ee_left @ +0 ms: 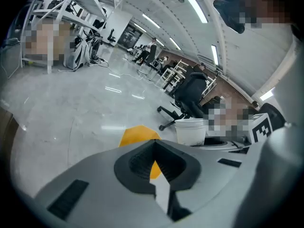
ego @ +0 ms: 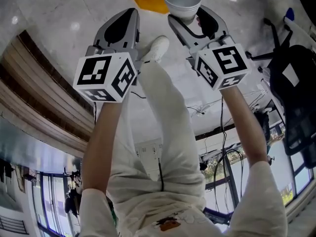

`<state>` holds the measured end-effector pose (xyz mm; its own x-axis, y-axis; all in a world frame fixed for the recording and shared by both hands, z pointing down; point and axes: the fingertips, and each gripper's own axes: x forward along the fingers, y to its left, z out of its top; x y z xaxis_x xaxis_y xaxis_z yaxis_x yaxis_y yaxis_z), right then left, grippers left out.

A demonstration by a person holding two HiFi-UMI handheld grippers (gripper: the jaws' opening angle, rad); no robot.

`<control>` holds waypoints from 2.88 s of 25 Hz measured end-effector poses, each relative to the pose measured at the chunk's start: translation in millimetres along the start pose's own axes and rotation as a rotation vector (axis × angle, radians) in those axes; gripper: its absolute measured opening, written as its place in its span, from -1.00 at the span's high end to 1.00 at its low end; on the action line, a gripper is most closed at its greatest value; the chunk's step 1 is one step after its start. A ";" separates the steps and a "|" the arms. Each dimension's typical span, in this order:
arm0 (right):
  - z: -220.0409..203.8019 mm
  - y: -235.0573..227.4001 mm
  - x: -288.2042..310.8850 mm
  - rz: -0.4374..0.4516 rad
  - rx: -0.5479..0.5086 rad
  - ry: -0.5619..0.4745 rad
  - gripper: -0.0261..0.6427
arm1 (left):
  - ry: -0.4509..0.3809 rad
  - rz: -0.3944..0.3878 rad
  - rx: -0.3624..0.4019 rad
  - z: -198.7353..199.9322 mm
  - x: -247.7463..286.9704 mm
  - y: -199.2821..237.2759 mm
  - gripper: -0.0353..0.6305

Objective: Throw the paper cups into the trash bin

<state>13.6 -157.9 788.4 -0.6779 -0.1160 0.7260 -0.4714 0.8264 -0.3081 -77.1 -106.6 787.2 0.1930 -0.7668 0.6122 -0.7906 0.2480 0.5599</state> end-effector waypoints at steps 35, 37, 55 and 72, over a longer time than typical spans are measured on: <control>-43.3 -54.1 92.9 -0.220 0.053 0.221 0.85 | 0.164 0.044 0.028 -37.9 61.3 31.0 0.88; -24.6 -46.4 66.1 -0.225 0.072 0.193 0.88 | 0.160 0.024 0.042 -20.0 42.0 11.5 0.88; 184.5 110.7 -204.2 -0.096 0.197 -0.043 0.90 | 0.041 -0.077 0.165 152.3 -196.7 -209.3 0.88; 296.2 252.2 -395.5 -0.006 0.112 -0.254 0.90 | -0.129 -0.205 0.232 245.2 -402.1 -323.8 0.88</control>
<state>-4.3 -66.8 241.4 -0.7879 -0.2665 0.5551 -0.5257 0.7606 -0.3810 -41.2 -23.7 222.9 0.2982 -0.8593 0.4156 -0.8569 -0.0493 0.5131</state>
